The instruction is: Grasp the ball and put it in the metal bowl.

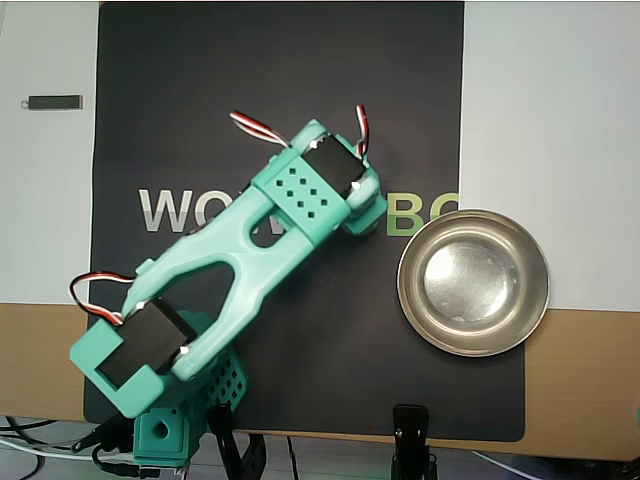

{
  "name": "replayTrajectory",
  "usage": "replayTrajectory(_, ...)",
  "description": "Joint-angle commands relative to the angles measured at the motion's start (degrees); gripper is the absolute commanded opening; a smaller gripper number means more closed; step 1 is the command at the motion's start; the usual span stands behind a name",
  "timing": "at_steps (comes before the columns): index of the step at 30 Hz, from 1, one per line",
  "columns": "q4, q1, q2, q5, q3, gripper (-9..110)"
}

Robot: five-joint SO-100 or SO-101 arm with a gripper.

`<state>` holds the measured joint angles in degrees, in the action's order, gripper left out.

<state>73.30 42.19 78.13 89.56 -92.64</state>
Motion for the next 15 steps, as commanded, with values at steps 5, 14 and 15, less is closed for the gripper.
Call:
replayTrajectory(5,-0.44,0.44,0.09,0.35,0.7,53)
replayTrajectory(14,-0.44,1.05,-0.79,0.44,0.26,53)
replayTrajectory(15,-0.44,1.05,-1.41,0.44,0.53,53)
